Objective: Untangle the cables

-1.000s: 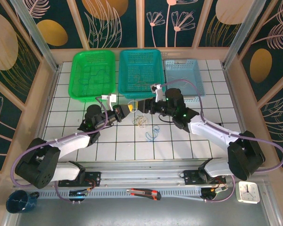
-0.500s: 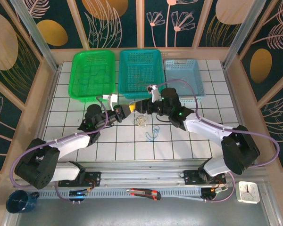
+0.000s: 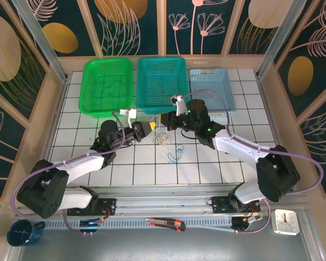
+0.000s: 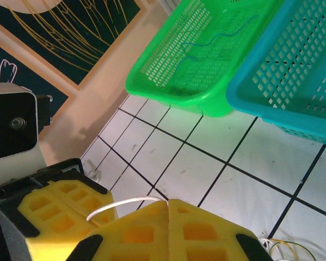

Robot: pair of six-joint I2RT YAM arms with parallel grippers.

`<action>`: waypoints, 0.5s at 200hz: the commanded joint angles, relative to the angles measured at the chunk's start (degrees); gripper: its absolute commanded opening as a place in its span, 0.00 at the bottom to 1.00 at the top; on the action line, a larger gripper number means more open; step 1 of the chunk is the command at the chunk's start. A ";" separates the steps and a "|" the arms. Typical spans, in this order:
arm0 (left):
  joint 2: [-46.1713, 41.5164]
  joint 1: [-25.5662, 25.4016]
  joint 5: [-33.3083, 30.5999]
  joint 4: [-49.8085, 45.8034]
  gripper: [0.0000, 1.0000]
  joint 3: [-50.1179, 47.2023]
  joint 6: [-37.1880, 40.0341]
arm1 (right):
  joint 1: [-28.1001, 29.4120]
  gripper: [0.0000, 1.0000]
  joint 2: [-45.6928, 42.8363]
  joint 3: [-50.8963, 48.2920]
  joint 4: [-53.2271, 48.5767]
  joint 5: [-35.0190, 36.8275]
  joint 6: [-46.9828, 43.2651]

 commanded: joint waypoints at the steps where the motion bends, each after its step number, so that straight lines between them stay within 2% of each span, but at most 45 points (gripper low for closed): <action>1: 0.00 -0.39 0.84 1.04 0.00 1.54 0.86 | -0.97 0.00 -3.80 1.43 -1.07 1.43 -1.47; 6: -0.05 -0.38 0.55 1.04 0.00 1.54 0.90 | -1.02 0.00 -4.33 1.46 -1.40 1.59 -1.63; 14: -0.26 -0.35 -0.13 1.08 0.22 1.32 0.96 | -1.09 0.00 -5.05 1.48 -1.87 1.88 -1.78; 24: -0.50 -0.33 -1.05 1.13 0.57 1.09 1.07 | -1.17 0.00 -6.00 1.59 -2.55 2.24 -1.89; 28: -0.64 -0.39 -1.52 1.13 0.66 0.90 1.09 | -1.15 0.00 -6.35 1.59 -2.78 2.31 -1.91; 36: -0.90 -0.39 -2.38 1.13 0.76 0.61 1.34 | -1.15 0.00 -6.82 1.69 -3.25 2.43 -1.99; 58: -1.56 -0.39 -4.69 1.29 0.90 -0.66 2.32 | -1.24 0.00 -8.45 1.99 -4.58 3.17 -2.33; 100: -2.45 -0.38 -8.79 5.46 0.95 -5.88 3.51 | -1.37 0.00 -10.89 2.22 -5.85 3.93 -2.05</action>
